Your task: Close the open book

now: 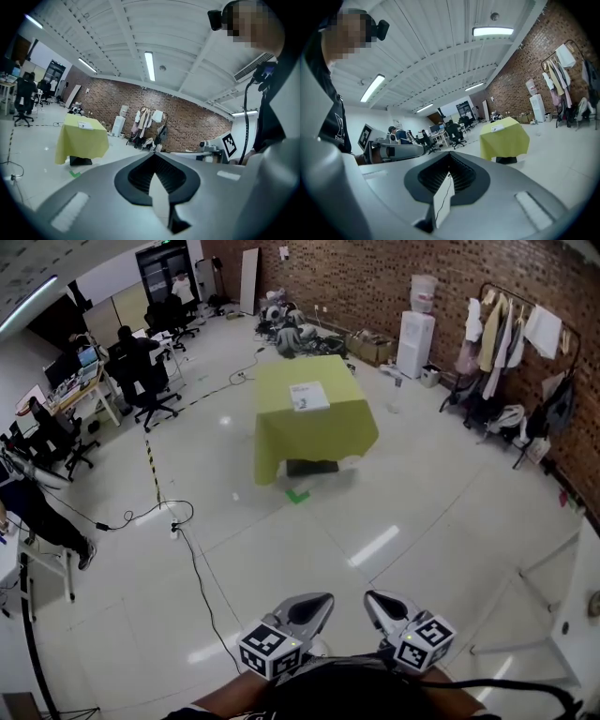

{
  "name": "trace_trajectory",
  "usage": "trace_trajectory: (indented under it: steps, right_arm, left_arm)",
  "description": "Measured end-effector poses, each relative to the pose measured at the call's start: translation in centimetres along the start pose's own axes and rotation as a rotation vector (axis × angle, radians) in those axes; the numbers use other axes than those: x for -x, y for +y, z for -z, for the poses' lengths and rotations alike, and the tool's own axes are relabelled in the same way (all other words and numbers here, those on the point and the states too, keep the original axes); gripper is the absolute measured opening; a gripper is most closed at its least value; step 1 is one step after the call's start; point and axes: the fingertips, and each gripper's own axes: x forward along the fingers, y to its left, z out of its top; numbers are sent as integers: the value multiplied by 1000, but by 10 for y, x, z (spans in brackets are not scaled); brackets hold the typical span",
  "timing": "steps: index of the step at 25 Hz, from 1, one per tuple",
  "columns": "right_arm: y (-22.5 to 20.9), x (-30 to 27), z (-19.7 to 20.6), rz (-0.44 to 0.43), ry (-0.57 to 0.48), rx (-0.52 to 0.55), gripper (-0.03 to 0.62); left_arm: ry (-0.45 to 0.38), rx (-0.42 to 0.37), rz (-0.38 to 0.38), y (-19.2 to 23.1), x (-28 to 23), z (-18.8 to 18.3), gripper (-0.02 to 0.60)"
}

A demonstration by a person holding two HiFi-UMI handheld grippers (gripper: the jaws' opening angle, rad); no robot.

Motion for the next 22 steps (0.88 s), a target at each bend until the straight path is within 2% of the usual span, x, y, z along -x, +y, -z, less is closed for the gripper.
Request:
trace_trajectory:
  steps: [7,12,15,22]
  right_arm:
    - [0,-35,3,11,50,-2,6]
    - [-10,-53,-3,9,59,-13,6]
    - [-17,-62,-8,1,58,-7,6]
    - [-36,-84,-26,-54,67,-13,6]
  left_arm:
    - [-2,15,19,34,1,-5,8]
    - [-13,57,4,57,-9,-14,8]
    - [-23,43,-4,68,-14,-21,8]
    - [-67,60,-104,95,-19,-36,8]
